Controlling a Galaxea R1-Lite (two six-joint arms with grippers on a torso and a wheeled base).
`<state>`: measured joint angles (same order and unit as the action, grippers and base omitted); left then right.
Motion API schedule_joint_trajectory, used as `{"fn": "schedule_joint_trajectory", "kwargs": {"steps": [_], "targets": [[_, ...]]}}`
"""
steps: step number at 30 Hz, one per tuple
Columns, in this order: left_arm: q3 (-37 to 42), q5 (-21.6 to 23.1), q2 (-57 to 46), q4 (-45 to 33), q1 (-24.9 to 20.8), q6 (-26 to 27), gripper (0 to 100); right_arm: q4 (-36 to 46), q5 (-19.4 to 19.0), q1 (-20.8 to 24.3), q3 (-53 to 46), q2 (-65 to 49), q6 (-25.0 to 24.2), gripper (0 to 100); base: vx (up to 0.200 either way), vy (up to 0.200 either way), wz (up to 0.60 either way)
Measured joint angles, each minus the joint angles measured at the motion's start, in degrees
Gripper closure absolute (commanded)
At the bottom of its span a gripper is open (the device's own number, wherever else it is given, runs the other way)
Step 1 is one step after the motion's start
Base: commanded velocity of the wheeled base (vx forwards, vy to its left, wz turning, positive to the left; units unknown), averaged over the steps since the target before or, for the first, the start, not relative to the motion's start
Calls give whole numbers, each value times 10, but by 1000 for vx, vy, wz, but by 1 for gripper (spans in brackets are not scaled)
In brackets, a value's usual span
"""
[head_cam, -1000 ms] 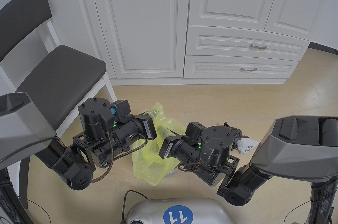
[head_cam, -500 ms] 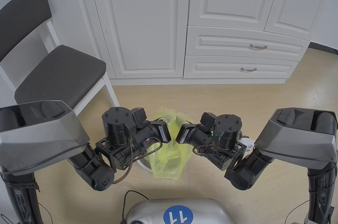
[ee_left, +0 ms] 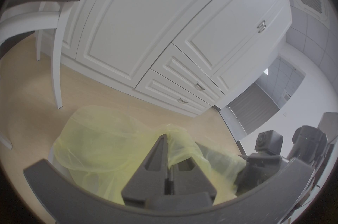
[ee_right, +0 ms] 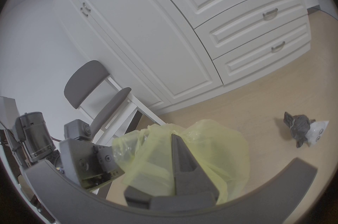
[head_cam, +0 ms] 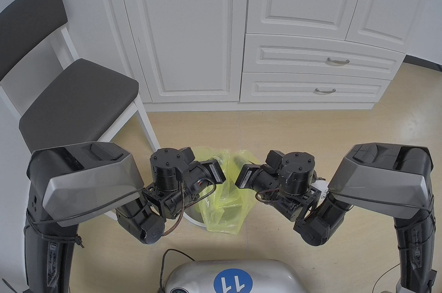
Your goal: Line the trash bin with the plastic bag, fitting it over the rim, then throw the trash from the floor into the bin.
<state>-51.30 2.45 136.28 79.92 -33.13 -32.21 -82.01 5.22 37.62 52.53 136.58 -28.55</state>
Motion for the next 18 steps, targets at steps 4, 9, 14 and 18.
{"fn": "schedule_joint_trajectory", "kwargs": {"steps": [4, 9, 14, 18], "targets": [[-14, 1, 24, 10, 6, -19, 100, -10, 0, 3, 8, 16, -9, 100, 0, 0, 0], [-32, -1, 50, 11, 10, -22, 100, -11, 0, 3, 12, 31, -12, 100, 0, 0, 0], [-46, -2, 74, 10, 24, -22, 100, -20, 2, 6, 29, 51, -35, 100, 0, 0, 0], [-42, -2, 80, 10, 41, -22, 100, -17, 3, 13, 49, 64, -46, 100, 0, 0, 0]]}}
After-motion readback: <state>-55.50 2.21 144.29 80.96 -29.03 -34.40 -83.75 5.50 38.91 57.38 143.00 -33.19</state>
